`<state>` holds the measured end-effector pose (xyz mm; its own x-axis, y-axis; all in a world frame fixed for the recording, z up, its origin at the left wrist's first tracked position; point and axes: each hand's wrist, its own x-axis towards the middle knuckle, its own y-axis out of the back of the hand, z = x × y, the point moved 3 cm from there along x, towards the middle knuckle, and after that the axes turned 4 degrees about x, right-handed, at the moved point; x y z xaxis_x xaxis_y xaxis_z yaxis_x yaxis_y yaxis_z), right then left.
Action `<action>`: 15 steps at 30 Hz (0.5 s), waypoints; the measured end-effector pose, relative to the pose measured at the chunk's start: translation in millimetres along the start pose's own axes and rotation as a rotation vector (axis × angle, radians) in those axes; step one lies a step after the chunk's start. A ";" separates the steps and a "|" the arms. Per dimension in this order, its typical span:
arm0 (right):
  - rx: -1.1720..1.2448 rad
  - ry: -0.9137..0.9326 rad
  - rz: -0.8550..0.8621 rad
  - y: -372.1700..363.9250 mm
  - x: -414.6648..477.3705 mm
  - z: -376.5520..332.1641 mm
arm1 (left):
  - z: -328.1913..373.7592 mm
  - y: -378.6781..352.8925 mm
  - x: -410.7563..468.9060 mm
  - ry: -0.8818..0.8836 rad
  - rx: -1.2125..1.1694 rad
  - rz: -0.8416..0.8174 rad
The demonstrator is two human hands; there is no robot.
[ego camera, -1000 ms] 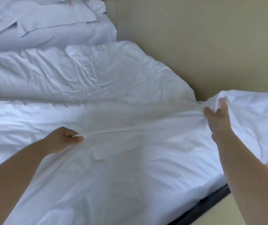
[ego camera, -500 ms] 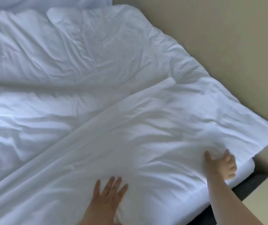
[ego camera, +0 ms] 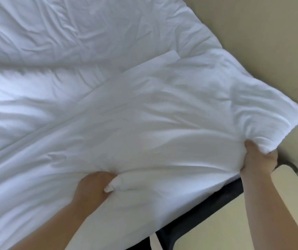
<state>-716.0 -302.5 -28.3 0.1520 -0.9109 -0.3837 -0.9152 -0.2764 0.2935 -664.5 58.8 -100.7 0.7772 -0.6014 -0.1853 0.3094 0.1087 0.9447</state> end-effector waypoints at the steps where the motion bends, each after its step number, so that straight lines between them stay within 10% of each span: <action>1: 0.017 0.050 0.028 22.1 2.2 0.0 | 8.8 7.6 -4.5 0.004 -0.015 -0.002; 8: -0.288 0.013 0.170 82.0 26.9 50.3 | 69.3 -0.7 -19.3 -0.092 0.069 -0.609; 11: -0.600 -0.001 0.243 40.7 18.6 31.8 | 48.4 3.2 -13.4 -0.017 -0.086 -0.434; 15: -0.798 0.432 0.110 -18.8 -7.7 -4.0 | 1.8 24.2 -12.5 0.032 -0.138 -0.081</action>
<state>-698.5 -291.6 -27.4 0.3527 -0.9357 -0.0040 -0.4277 -0.1651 0.8887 -667.7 67.5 -75.1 0.7633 -0.5870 -0.2698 0.4421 0.1700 0.8807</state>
